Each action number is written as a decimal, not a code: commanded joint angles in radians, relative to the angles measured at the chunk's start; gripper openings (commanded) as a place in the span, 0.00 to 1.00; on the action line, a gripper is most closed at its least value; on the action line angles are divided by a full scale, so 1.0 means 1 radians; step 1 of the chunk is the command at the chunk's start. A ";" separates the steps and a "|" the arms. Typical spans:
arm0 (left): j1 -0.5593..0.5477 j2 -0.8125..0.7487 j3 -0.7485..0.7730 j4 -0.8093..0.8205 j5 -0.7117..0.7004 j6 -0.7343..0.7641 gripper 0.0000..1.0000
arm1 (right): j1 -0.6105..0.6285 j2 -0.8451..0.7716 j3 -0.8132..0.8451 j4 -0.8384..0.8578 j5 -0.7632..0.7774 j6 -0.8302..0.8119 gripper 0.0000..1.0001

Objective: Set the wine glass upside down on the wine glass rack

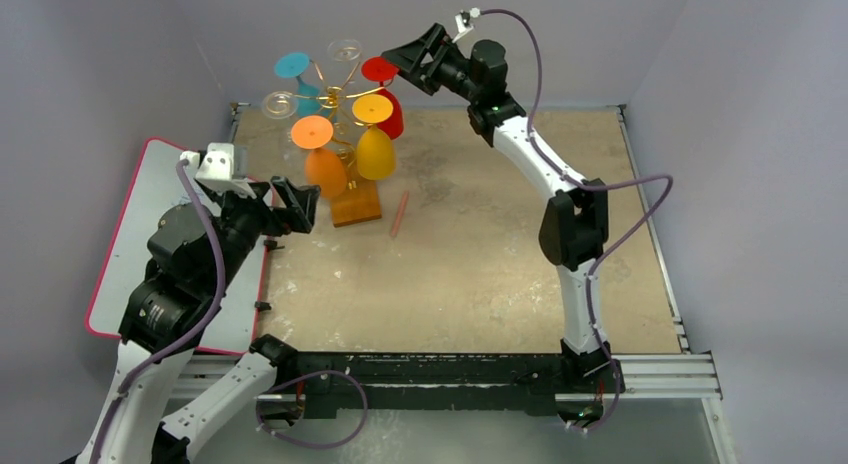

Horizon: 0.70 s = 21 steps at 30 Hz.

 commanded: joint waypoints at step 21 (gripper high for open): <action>0.000 0.145 0.140 0.060 -0.266 -0.213 1.00 | -0.037 -1.019 -0.728 -0.479 0.273 -0.712 1.00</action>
